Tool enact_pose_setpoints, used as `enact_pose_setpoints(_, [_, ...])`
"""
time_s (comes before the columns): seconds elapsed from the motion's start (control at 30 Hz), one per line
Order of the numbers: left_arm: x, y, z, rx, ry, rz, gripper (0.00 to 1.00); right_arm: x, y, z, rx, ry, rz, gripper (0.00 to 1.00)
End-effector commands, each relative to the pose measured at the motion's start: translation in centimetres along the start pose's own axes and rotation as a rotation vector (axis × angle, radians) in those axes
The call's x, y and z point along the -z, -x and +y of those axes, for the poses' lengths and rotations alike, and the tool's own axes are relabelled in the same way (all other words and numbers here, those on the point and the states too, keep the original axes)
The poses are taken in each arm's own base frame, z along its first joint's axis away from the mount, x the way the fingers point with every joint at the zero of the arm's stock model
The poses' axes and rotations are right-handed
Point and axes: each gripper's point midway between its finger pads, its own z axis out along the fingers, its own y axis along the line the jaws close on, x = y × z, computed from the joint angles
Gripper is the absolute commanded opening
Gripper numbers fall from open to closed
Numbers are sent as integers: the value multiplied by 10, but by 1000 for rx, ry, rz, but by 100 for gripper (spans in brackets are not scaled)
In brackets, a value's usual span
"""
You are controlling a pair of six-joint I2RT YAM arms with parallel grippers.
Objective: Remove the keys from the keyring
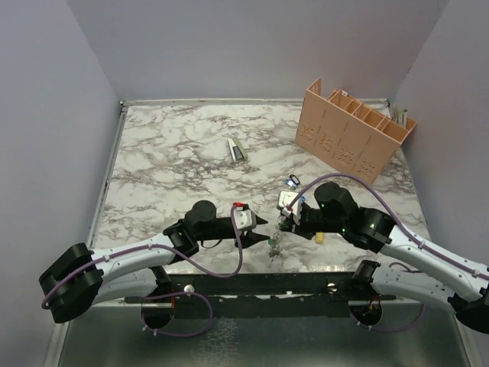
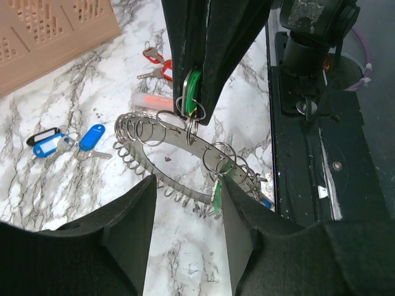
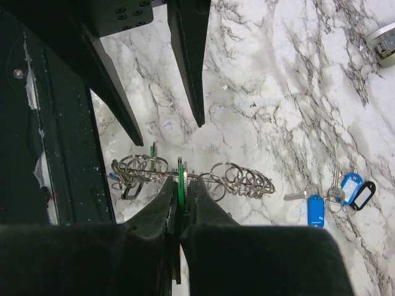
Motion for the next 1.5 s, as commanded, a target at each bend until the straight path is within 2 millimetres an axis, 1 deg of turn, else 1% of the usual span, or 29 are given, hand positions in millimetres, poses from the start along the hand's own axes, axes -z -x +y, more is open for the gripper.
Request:
enact_pose_setpoints(0.0, [1, 18, 1, -22, 10, -72, 48, -3, 9, -4, -8, -15, -39, 1])
enact_pose_setpoints(0.2, [-4, 28, 7, 2, 35, -111, 48, -9, 8, -4, -18, -4, -35, 1])
enact_pose_setpoints(0.5, [-18, 26, 7, 49, 7, -107, 43, -13, 10, -4, -24, 2, -45, 1])
enact_pose_setpoints(0.63, [-19, 28, 6, 55, 5, -117, 43, -14, 9, -2, -26, 9, -46, 1])
enact_pose_setpoints(0.73, [-19, 31, 8, 60, 13, -128, 40, -15, 10, -2, -26, 12, -51, 1])
enact_pose_setpoints(0.87, [-20, 29, 11, 63, 29, -124, 38, -15, 10, -1, -29, 17, -54, 1])
enact_pose_setpoints(1.1, [-23, 26, 10, 68, 22, -114, 35, -15, 12, 1, -35, 29, -61, 1])
enact_pose_setpoints(1.17, [-24, 25, 10, 69, 17, -112, 32, -16, 12, 2, -34, 33, -64, 1])
enact_pose_setpoints(1.23, [-25, 24, 10, 71, 16, -109, 27, -16, 12, 2, -34, 35, -64, 1])
enact_pose_setpoints(1.37, [-25, 25, 9, 67, 5, -111, 13, -16, 10, 2, -38, 27, -60, 1])
enact_pose_setpoints(1.47, [-22, 23, 7, 46, 4, -109, 2, -14, 6, -4, -43, -15, -53, 1])
